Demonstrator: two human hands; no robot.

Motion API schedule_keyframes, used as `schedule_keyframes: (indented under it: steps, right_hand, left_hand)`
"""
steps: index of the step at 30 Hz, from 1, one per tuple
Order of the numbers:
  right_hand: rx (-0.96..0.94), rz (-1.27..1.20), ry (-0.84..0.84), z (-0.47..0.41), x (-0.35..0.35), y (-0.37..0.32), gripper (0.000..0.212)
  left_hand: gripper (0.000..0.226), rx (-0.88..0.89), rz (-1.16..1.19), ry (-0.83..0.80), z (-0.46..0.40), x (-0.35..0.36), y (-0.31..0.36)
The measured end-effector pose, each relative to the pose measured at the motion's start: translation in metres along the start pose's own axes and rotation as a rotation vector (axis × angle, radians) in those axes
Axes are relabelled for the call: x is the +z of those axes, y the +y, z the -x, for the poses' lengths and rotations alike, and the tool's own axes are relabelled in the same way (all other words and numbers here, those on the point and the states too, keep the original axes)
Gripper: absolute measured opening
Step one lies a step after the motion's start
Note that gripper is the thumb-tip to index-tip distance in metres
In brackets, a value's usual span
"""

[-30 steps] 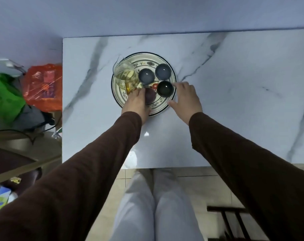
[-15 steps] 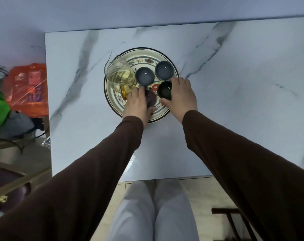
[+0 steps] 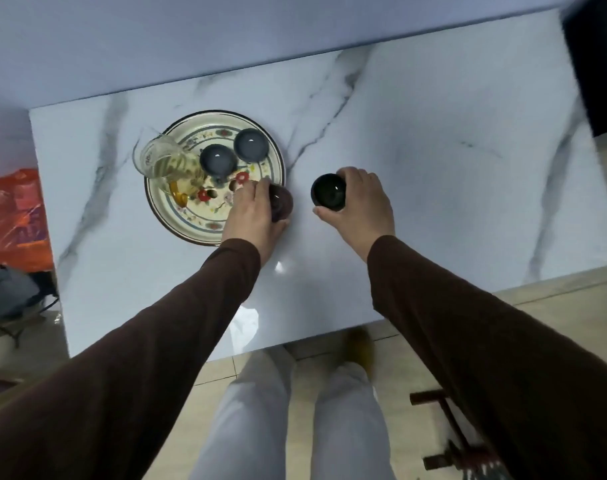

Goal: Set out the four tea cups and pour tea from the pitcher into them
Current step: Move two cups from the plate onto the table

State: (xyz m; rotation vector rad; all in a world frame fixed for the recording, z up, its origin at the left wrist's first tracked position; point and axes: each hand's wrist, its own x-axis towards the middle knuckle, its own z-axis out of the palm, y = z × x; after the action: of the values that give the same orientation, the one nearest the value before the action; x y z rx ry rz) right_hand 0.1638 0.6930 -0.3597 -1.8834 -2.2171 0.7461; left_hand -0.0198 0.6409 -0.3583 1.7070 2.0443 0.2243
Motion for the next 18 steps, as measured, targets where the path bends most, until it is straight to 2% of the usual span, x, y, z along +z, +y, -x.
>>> schedule_keyframes:
  steps: [7, 11, 18]
  right_hand:
    - [0.039, -0.028, 0.046, 0.05, -0.065, 0.11, 0.061]
    - [0.045, -0.018, 0.056, 0.067, -0.099, 0.173, 0.06]
    - [0.092, -0.002, 0.054, 0.047, -0.13, 0.234, 0.063]
  left_hand:
    - [0.067, 0.082, -0.009, -0.033, 0.026, 0.043, 0.103]
    - [0.064, 0.063, 0.017, -0.033, 0.036, 0.073, 0.159]
    - [0.064, 0.072, 0.063, -0.061, 0.012, 0.105, 0.222]
